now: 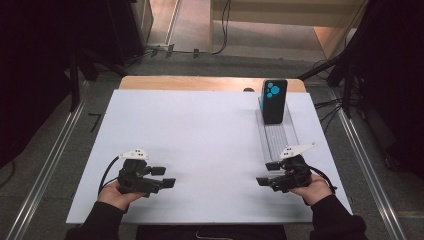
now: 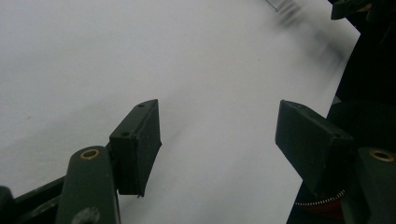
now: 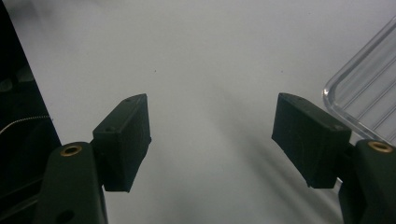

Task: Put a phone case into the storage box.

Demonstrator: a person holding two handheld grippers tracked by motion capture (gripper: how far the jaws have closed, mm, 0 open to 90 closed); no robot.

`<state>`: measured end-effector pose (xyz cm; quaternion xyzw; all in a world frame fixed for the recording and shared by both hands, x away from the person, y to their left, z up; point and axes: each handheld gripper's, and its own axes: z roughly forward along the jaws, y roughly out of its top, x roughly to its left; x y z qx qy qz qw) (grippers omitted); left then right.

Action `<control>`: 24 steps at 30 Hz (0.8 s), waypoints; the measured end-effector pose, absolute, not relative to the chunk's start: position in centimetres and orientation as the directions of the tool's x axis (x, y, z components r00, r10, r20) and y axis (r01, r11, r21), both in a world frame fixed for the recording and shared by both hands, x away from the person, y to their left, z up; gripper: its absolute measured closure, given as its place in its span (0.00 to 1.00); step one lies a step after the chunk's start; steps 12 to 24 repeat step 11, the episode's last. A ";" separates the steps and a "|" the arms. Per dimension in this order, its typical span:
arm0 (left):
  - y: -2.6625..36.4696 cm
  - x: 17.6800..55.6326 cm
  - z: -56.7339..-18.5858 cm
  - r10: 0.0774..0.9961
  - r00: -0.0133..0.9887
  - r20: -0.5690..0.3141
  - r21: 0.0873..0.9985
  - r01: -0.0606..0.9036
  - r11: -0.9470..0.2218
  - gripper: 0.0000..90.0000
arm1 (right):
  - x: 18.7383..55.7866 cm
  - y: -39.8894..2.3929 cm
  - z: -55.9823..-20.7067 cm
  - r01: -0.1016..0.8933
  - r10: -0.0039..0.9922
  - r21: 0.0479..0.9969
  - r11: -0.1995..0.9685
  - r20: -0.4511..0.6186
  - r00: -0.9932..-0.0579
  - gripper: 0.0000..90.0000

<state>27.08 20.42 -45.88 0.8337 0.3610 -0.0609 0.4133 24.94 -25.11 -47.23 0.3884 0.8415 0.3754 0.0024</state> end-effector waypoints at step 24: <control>20.4 27.1 -46.0 0.550 0.733 -0.400 0.643 0.652 -0.401 0.35 | 24.9 -24.9 -47.4 0.648 0.649 0.630 0.429 0.284 -0.706 0.29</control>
